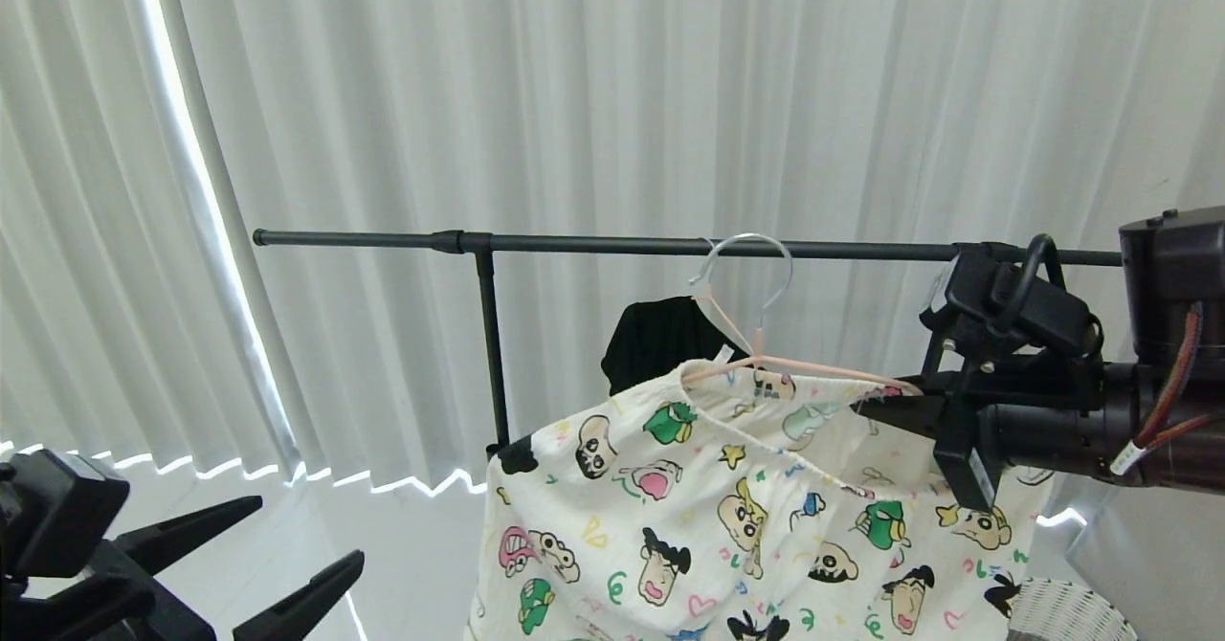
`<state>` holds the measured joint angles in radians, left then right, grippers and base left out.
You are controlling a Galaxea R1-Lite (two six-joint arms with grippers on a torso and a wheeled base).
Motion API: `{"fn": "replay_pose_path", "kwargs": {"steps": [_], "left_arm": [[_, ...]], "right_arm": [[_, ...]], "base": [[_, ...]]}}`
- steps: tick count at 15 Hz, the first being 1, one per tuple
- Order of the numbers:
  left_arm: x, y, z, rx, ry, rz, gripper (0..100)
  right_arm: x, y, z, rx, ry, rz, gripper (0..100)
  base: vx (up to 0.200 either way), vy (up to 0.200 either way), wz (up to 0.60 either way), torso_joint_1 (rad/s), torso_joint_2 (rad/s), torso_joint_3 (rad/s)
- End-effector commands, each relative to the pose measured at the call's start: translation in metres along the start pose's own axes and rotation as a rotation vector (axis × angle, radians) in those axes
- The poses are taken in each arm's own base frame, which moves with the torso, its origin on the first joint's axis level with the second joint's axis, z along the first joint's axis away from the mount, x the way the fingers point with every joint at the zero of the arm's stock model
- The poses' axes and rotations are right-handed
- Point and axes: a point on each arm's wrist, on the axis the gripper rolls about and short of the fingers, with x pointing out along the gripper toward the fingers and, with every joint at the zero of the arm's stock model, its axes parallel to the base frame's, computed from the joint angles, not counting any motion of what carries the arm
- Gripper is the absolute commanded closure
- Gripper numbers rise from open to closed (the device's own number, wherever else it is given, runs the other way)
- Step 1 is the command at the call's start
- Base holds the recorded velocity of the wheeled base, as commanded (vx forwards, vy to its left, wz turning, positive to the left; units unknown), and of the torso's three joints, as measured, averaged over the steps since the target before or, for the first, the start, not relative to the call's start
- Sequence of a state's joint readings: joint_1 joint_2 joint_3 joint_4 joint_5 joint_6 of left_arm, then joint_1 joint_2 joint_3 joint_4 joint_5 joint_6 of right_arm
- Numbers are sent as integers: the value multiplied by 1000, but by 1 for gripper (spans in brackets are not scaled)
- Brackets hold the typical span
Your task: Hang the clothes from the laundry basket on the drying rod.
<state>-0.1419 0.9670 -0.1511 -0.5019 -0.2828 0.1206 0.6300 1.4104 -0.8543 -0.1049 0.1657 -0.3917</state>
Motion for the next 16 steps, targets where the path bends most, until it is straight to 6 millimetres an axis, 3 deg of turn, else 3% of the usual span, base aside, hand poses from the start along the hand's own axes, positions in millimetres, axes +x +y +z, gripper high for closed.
{"fn": "replay_pose_path", "kwargs": {"steps": [1, 4, 12, 16], "left_arm": [[-6, 1, 15, 9, -77, 15, 0], [-5, 2, 24, 1, -100, 20, 0], [8, 9, 14, 76, 0, 106, 0], [15, 13, 12, 79, 60, 190, 0]], "right_arm": [[-13, 1, -11, 12, 14, -24, 100], [-29, 5, -29, 28, 43, -52, 100], [-67, 23, -60, 129, 160, -139, 100], [-100, 26, -79, 228, 266, -265, 100]], "base": [[0, 0, 0, 0, 0, 0], [0, 0, 0, 0, 0, 0], [0, 0, 0, 0, 0, 0], [0, 0, 0, 0, 0, 0]]}}
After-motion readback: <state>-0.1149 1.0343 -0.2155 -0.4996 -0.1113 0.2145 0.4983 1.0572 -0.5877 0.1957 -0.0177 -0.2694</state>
